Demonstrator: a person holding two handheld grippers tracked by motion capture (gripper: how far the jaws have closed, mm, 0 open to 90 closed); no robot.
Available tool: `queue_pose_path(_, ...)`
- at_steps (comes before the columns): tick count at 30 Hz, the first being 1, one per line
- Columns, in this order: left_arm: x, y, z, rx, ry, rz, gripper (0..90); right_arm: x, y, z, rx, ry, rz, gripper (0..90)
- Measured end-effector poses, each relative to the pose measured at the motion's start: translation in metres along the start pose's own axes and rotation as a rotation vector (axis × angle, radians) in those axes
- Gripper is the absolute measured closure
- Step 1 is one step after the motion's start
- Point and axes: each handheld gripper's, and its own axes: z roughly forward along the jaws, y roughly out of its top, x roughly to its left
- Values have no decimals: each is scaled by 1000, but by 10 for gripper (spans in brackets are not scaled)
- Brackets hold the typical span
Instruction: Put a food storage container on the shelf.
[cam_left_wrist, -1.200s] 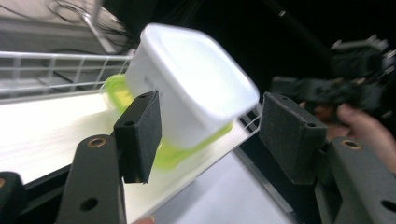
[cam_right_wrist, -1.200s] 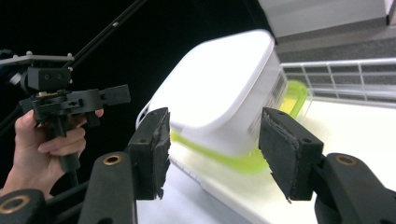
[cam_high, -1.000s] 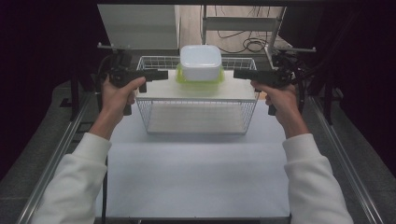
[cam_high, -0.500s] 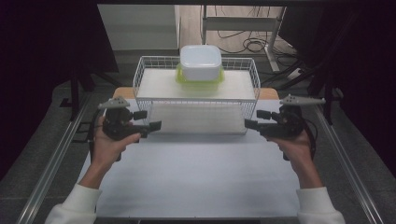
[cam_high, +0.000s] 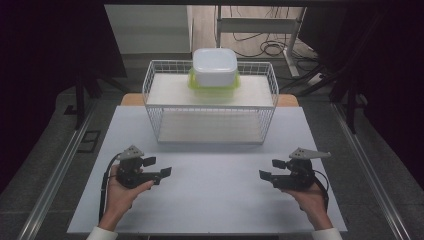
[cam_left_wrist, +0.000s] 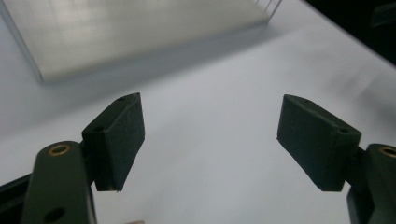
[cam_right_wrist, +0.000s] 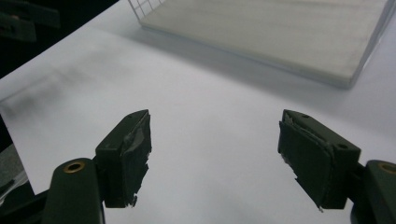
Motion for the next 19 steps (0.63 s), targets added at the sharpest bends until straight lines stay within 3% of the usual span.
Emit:
queue_pose_path(4, -1, -8, 4, 30, 11, 21, 224, 0, -12, 5, 15, -18, 9, 254)
queue_pose_path(8, -1, -8, 3, 17, -3, 22, 224, 0, -13, 8, 12, -12, 10, 250)
queue_pose_path(11, 0, -10, 3, 20, 2, 24, 224, 0, -13, 8, 13, -21, -5, 242)
queue_pose_path(19, 2, -14, 7, 26, 35, 34, 222, -6, -15, 7, -10, -28, 25, 196)
